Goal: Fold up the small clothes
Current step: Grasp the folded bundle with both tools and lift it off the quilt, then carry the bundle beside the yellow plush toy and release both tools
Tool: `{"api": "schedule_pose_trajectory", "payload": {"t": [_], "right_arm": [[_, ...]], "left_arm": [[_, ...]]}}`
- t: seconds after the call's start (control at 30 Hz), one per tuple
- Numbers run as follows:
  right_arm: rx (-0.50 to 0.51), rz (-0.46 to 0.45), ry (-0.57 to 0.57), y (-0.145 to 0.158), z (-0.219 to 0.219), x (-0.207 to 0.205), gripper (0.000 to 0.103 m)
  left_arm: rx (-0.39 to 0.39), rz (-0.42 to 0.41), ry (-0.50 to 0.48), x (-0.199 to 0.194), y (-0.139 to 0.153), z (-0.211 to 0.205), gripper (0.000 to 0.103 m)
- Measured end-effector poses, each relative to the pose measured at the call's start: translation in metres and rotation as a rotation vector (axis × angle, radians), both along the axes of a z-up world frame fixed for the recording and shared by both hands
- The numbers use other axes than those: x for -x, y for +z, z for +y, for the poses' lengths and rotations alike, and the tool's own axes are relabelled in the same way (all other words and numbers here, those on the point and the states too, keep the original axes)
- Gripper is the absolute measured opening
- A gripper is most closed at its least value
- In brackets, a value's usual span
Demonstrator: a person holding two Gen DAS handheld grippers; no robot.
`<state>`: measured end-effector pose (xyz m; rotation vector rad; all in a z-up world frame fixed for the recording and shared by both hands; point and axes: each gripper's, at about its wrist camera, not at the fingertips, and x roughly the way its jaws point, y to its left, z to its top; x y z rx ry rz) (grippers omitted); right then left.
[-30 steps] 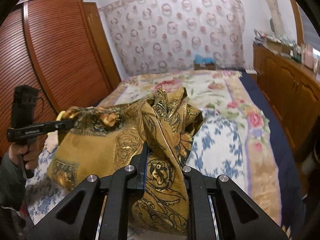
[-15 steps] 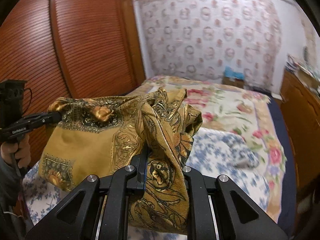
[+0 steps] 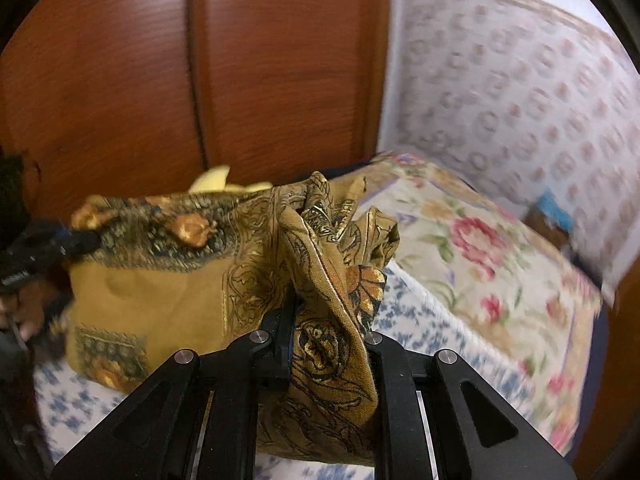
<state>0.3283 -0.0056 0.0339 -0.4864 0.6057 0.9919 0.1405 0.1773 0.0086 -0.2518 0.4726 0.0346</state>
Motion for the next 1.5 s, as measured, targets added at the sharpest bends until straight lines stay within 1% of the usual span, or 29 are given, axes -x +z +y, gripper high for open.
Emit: {"api": "schedule_pose_trajectory", "payload": {"t": [0.07,0.13,0.2,0.3,0.37,0.43,0.47,0.5,0.57,0.63,0.7,0.73,0.77,0.9,0.97,1.03,1.13,1.23,1.27,1.3,1.33,1.37,1.4,1.43,1.5], "right_arm": [[0.049,0.000,0.048,-0.006,0.035,-0.007,0.011],[0.086,-0.025,0.090,-0.011,0.064,-0.008,0.011],[0.093,-0.025,0.129,-0.014,0.086,-0.010,0.011],[0.102,-0.029,0.196,-0.023,0.122,-0.013,0.011],[0.104,-0.018,0.212,-0.029,0.143,-0.018,0.012],[0.131,0.009,0.214,-0.040,0.157,-0.024,0.015],[0.146,0.023,0.190,-0.048,0.161,-0.031,0.022],[0.148,0.030,0.161,-0.053,0.163,-0.037,0.032],[0.138,0.038,0.075,-0.061,0.161,-0.052,0.042],[0.119,0.056,0.002,-0.066,0.152,-0.063,0.048],[0.126,0.023,-0.033,-0.069,0.149,-0.067,0.049],[0.118,-0.032,-0.059,-0.067,0.143,-0.066,0.050],[0.107,-0.054,-0.076,-0.065,0.139,-0.066,0.050],[0.037,-0.034,-0.140,-0.049,0.128,-0.077,0.052],[-0.012,-0.041,-0.131,-0.040,0.122,-0.072,0.052],[-0.041,-0.033,-0.097,-0.037,0.121,-0.063,0.052],[-0.073,0.008,-0.017,-0.044,0.123,-0.042,0.052],[-0.057,0.042,0.027,-0.061,0.132,-0.034,0.052],[-0.047,0.051,0.021,-0.068,0.135,-0.036,0.053],[-0.040,0.068,0.010,-0.076,0.137,-0.040,0.053],[-0.026,0.113,0.000,-0.090,0.140,-0.046,0.053],[-0.009,0.144,-0.001,-0.100,0.143,-0.049,0.053],[0.006,0.165,-0.003,-0.110,0.145,-0.052,0.053],[0.008,0.169,-0.011,-0.119,0.146,-0.054,0.053],[-0.023,0.167,-0.022,-0.125,0.144,-0.053,0.053]], "left_arm": [[0.029,0.017,0.030,0.002,-0.013,0.012,0.004],[0.051,0.021,0.062,0.007,-0.023,0.024,0.004],[0.051,0.027,0.095,0.015,-0.030,0.031,0.004],[0.091,0.033,0.137,0.023,-0.040,0.047,0.004],[0.095,0.067,0.158,0.021,-0.051,0.055,0.004],[0.085,0.126,0.173,0.017,-0.065,0.057,0.004],[0.072,0.146,0.177,0.015,-0.072,0.057,0.004],[0.055,0.165,0.186,0.014,-0.078,0.058,0.004],[0.044,0.178,0.195,0.015,-0.086,0.061,0.004],[0.042,0.187,0.199,0.014,-0.088,0.062,0.004],[0.034,0.196,0.202,0.013,-0.090,0.063,0.004],[0.028,0.202,0.204,0.012,-0.089,0.062,0.004],[0.024,0.208,0.206,0.011,-0.092,0.062,0.004],[0.019,0.215,0.211,0.012,-0.088,0.057,0.004],[0.014,0.217,0.211,0.012,-0.088,0.056,0.004],[0.012,0.220,0.211,0.012,-0.087,0.056,0.004],[0.006,0.231,0.216,0.012,-0.086,0.057,0.008],[0.001,0.227,0.223,0.017,-0.082,0.056,0.013],[-0.006,0.220,0.220,0.020,-0.078,0.055,0.017],[-0.012,0.215,0.218,0.021,-0.077,0.054,0.024],[-0.021,0.209,0.214,0.023,-0.074,0.052,0.028],[-0.030,0.205,0.211,0.025,-0.071,0.050,0.039],[-0.041,0.202,0.209,0.026,-0.069,0.047,0.042],[-0.049,0.198,0.204,0.027,-0.066,0.045,0.043],[-0.064,0.182,0.187,0.029,-0.059,0.037,0.050]]}}
